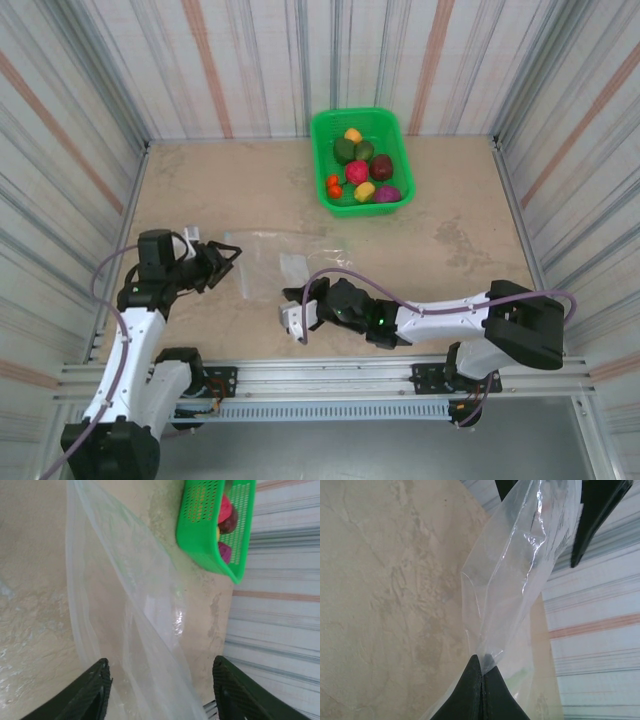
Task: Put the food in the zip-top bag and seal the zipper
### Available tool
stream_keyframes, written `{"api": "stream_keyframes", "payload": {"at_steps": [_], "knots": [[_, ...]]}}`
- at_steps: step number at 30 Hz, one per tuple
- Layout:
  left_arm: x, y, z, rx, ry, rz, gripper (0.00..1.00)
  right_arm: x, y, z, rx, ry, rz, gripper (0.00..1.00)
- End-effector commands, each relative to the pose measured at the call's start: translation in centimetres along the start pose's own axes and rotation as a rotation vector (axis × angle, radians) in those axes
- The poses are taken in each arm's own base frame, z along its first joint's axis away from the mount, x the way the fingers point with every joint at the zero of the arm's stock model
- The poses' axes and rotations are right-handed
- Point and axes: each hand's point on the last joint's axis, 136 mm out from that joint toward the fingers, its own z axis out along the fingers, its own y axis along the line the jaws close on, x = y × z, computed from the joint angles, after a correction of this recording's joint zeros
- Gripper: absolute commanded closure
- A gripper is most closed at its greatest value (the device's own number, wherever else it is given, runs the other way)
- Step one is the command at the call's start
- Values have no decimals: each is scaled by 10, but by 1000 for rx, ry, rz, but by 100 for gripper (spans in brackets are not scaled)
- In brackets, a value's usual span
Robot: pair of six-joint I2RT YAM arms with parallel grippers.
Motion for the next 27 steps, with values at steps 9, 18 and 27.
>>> {"api": "stream_keyframes", "payload": {"at_steps": [9,18,27], "knots": [[3,-18,-17,22,-13,26,41,26,-3,2,68,96,39,100],[4,-7,-4,25,23,-108,46,31,-8,3,110,107,68,100],[12,31,20,7,77,-274,52,29,-5,5,115,107,72,100]]}}
